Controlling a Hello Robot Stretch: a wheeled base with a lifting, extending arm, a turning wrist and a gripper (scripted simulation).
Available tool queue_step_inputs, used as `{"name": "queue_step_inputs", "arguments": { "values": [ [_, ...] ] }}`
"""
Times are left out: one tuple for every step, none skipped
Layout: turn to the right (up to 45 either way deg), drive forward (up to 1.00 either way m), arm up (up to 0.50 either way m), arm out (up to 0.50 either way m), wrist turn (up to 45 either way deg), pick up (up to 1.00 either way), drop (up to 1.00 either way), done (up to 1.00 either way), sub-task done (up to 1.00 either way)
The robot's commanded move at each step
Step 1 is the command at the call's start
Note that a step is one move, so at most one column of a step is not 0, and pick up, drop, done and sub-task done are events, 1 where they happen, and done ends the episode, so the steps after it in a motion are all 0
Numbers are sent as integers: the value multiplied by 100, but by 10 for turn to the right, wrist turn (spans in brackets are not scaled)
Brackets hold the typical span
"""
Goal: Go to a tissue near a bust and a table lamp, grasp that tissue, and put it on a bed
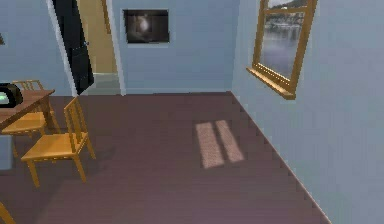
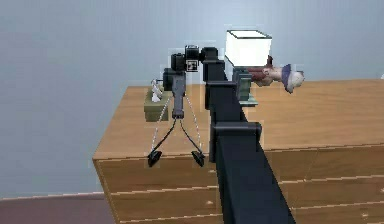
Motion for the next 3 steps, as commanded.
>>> {"name": "queue_step_inputs", "arguments": {
  "values": [
    [0,0,0,0,450,0,0,0,0],
    [0,0,0,0,450,0,0,0,0],
    [0,0,0,0,450,0,0,0,0]
  ]
}}
